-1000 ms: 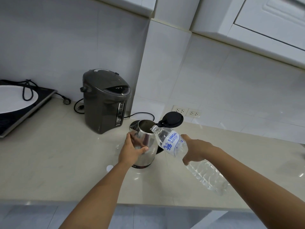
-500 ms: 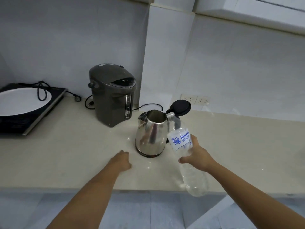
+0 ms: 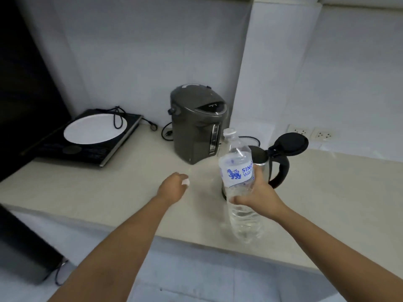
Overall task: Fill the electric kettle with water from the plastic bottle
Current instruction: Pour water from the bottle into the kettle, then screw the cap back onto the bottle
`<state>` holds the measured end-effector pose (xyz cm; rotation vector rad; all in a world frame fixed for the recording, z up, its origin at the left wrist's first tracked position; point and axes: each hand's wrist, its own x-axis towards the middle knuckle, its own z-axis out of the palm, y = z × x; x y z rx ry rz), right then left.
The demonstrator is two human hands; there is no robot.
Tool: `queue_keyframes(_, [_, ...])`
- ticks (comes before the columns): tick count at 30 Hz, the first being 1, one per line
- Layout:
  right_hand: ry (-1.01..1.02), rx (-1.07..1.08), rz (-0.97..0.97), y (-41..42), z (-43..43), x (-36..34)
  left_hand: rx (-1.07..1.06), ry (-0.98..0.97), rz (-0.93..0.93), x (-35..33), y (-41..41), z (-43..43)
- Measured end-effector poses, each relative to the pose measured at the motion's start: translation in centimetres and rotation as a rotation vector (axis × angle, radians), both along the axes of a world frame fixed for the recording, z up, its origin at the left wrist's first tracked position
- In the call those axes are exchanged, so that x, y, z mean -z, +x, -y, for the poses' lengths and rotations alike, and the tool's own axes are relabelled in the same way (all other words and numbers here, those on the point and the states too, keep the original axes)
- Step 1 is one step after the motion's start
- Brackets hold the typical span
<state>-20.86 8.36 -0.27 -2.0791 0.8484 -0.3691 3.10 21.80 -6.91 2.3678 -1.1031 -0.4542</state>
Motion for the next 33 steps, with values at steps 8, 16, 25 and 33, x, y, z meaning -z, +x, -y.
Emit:
queue_keyframes(8, [0.064,0.016,0.168,11.5,-1.7,0.9,-0.082,-0.307,0.129,-7.5,6.7,-1.6])
queue_keyframes(16, [0.083,0.061,0.329,20.3,-2.0,4.1,-0.111,-0.304,0.105,-8.2,9.1,-2.9])
queue_keyframes(25, [0.099,0.066,0.392,23.4,-1.1,6.5,-0.092,-0.493,0.097,-13.0,10.1,0.5])
queue_keyframes(33, [0.138,0.047,0.372,25.8,0.5,6.9,0.025,-0.475,0.077,-16.9,10.1,4.4])
